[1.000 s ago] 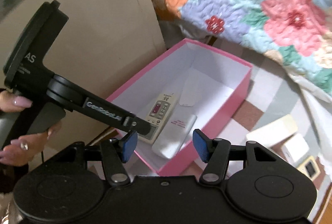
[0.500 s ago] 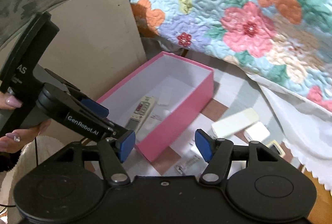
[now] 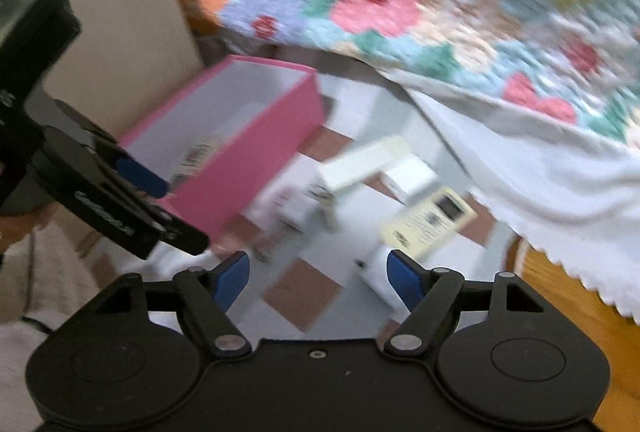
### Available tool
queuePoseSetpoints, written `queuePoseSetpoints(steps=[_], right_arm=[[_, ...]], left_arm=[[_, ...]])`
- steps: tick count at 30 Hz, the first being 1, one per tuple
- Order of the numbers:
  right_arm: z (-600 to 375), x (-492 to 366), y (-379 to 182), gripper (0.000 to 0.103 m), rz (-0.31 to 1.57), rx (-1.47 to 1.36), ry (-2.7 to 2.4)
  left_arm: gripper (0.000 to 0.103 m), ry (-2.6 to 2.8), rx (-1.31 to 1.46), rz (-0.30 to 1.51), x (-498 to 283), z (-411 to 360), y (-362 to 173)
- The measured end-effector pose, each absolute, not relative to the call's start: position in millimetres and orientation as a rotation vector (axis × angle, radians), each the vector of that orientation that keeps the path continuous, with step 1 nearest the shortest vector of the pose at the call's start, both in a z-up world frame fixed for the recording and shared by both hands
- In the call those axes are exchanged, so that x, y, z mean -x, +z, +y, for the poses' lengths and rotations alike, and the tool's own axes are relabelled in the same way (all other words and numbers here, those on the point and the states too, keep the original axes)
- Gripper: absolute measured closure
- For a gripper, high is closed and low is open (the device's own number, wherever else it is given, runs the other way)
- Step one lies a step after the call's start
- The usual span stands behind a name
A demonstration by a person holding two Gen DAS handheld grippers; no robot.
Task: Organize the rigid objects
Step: 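Move the left tool back out of the box toward the items, then grasp the white square charger with the left tool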
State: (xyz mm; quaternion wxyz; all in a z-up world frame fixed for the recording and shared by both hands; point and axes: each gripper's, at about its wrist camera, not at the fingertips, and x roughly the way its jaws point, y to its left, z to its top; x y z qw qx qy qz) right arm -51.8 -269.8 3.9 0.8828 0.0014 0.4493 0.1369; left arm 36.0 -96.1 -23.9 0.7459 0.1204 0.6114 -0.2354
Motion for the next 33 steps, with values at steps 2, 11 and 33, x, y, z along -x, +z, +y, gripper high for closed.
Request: queuePoseSetpoints(steps=[2,11,33], right_arm=[[-277.5,54.2,-7.1,0.023,0.940,-0.004,0.252],[-303.1,50.2,-73.2,0.018,0.871,0.068,0.197],[-272.1,15.5,-139.9,0.038,1.032,0.092,0.151]], left_arm=[[0.021,-0.515,-0.257,1.353,-37.1,-104.5,-33.0],[0.021,-0.568,-0.169,1.340,-46.2,-142.7,-76.0],[0.048,-0.540,0.256,1.459,-63.2,-133.1,-165.1]])
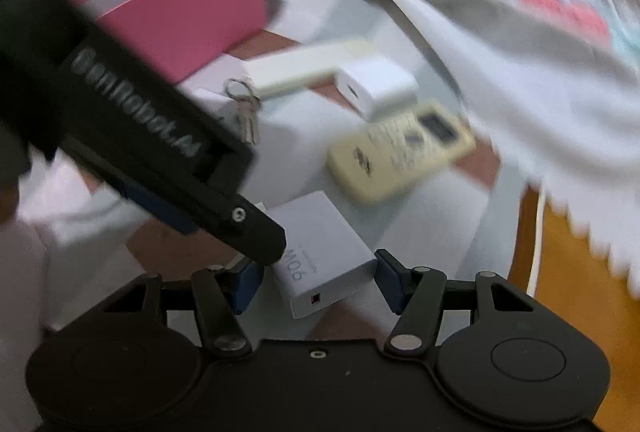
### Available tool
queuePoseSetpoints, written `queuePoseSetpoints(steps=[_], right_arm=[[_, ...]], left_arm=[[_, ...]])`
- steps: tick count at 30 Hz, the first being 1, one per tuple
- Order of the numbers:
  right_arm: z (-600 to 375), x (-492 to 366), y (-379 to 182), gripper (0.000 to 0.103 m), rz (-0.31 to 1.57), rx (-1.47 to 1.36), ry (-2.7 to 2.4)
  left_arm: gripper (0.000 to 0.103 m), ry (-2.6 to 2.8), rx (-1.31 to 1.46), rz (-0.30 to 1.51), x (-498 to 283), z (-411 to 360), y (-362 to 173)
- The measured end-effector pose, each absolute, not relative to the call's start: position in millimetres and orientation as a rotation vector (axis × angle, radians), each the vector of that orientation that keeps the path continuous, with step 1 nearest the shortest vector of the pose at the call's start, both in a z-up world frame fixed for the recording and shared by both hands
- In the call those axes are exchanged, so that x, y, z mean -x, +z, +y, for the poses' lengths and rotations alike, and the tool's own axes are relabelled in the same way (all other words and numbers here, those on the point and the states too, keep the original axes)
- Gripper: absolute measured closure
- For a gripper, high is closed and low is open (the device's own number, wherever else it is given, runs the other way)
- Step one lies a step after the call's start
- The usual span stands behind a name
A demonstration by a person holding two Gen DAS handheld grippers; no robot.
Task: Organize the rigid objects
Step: 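Grasp the white square charger with the left tool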
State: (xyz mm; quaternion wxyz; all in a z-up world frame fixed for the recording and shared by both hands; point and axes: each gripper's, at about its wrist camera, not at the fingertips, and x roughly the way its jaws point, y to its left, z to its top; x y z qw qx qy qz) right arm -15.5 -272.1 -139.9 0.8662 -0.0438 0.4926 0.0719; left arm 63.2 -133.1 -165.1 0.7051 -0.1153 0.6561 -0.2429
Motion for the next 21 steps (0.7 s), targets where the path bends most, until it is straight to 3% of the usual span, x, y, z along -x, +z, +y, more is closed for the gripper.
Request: queuePoseSetpoints(steps=[5,8,12,16,19,21], right_arm=[[-292.8,24.5,-143.5,0.033,1.078,-0.299,0.094],[-292.1,35.9,-142.8,0.031,1.098,-0.355,0.167],[-280.1,43.6,-142.2,0.032,1.083,-0.219,0.185],[-266.6,38.6,-146.1,0.030,1.056,-0.080,0.184],[-261.1,37.5,-145.5,0.034,1.022,-0.060,0.176],[-261.3,36.7,-144.4,0.044,1.014,-0.045,0.148]], left_arm=[[0.061,-0.541,0.264,1.470,-54.3,-136.5,-169.5],[0.073,-0.566,0.289,1.468,-50.5,-136.6,-168.6],[0.072,-0.578,0.279,1.480,-53.7,-138.6,-168.3],[0.065,-0.580,0.273,1.454,-54.8,-140.1,-170.3],[0.066,-0.556,0.295,1.444,-56.2,-141.2,-170.2],[0.067,-0.545,0.258,1.424,-54.0,-145.8,-165.4]])
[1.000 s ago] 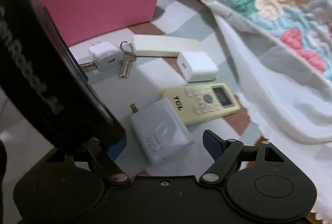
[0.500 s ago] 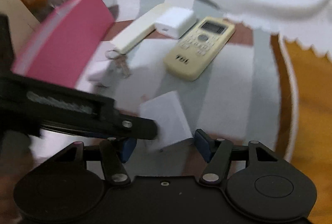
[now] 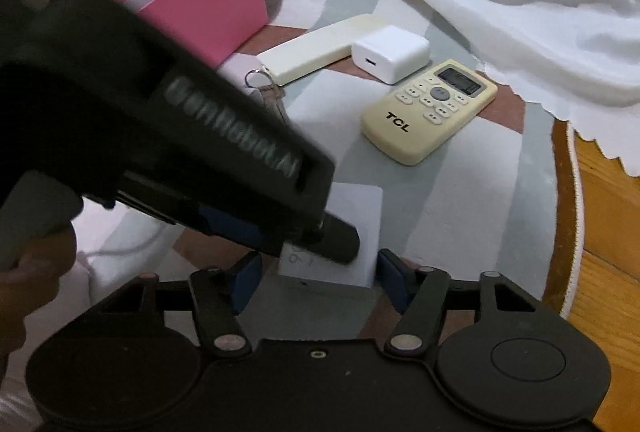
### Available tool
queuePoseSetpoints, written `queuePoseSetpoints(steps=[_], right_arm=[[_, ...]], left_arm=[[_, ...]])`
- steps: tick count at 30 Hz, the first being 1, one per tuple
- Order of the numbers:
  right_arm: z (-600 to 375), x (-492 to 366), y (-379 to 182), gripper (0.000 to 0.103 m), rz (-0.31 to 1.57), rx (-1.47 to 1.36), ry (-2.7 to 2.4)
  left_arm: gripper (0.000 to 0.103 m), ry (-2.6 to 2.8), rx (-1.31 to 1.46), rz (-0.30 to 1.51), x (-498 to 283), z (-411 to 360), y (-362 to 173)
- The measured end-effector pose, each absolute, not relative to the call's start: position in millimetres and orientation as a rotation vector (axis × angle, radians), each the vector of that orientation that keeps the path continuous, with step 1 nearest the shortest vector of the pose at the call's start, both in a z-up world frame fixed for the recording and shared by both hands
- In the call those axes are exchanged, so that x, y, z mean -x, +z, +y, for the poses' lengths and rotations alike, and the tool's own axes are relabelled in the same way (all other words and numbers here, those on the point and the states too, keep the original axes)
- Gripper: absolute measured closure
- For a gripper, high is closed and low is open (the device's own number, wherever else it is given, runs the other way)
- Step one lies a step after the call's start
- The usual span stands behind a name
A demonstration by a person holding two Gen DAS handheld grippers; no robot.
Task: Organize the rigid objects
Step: 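Grasp the white square charger with the left tool, then carry the white charger over the pink box with the left tool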
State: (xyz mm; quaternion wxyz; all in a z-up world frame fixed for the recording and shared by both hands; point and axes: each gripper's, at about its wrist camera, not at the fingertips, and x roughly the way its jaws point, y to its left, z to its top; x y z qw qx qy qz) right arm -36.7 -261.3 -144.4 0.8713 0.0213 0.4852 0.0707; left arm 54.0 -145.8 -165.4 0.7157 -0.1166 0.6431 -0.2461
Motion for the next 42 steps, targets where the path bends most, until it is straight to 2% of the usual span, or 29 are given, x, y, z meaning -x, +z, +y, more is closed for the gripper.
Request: queuePoseSetpoints(steps=[14,31,42], right_arm=[[-249.5,49.0,-128.2,0.045,0.994,-0.035,0.171],[-214.8,43.5,-58.8,0.045,0.891,0.082,0.244],[-186.0,32.2,-30.0,0.046,0.807,0.220,0.263]], left_arm=[[0.070,-0.560,0.072,1.386,-37.7,-139.8,-128.0],[0.070,-0.527,0.046,1.181,-23.0,-109.3,-47.4],[0.069,-0.513,0.096,1.090,-28.6,-78.1,-21.4]])
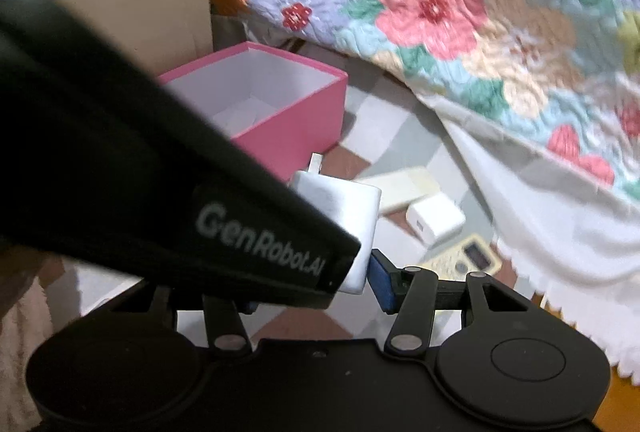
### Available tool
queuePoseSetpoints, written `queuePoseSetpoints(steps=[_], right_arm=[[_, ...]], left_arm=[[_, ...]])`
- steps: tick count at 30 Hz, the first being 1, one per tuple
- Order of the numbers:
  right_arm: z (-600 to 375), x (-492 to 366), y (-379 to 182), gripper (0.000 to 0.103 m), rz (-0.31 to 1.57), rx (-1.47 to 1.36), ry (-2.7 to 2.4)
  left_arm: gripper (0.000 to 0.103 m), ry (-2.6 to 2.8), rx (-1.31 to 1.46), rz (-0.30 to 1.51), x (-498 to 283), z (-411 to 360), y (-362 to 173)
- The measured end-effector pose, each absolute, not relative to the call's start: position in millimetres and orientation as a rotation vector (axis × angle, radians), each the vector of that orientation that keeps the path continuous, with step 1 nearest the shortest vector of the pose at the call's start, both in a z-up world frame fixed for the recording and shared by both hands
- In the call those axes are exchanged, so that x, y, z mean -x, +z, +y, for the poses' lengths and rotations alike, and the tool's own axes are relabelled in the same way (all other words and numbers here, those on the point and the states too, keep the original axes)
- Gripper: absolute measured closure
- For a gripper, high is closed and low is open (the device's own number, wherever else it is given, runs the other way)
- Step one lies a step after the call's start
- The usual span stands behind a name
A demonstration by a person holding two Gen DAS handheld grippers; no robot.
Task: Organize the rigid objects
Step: 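Carry the white charger over the pink box with the left tool, then lower the charger into the box and open the left tool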
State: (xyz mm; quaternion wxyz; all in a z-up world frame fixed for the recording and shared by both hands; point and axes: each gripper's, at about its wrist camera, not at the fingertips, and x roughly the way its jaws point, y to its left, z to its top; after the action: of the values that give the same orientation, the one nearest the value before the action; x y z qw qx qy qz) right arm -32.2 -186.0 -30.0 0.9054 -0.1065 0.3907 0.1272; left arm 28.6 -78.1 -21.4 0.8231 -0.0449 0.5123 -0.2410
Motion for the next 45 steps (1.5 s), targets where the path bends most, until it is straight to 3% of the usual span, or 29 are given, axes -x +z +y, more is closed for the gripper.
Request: queuePoseSetpoints(steps=[19,24,30,34,41,45], right_arm=[[-93.3,-34.9,12.2,0.046,0.792,0.411,0.454],[-71.0,-79.4,9.2,0.046,0.839,0.415,0.492],[-60.1,-147.8,-15.7,0.046,1.035,0.277,0.438],[-53.7,-147.6,-32.9,0.046,1.121,0.206,0.397],[-46.4,-155.2,-53.6,0.047,1.135,0.289,0.368],[-51.5,-148.4,-44.6,0.043,1.082,0.340,0.370]], left_arm=[[0.068,-0.353,0.205,1.022,-73.8,33.3,19.6],[0.069,-0.329,0.262,1.068,-114.9,52.7,6.7],[0.070,-0.324,0.372,1.158,-163.9,70.4,-33.3],[0.070,-0.343,0.462,1.210,-178.6,80.2,-58.1],[0.070,-0.355,0.513,1.265,-177.7,82.7,-78.1],[0.062,-0.332,0.431,1.227,-167.5,76.4,-64.1]])
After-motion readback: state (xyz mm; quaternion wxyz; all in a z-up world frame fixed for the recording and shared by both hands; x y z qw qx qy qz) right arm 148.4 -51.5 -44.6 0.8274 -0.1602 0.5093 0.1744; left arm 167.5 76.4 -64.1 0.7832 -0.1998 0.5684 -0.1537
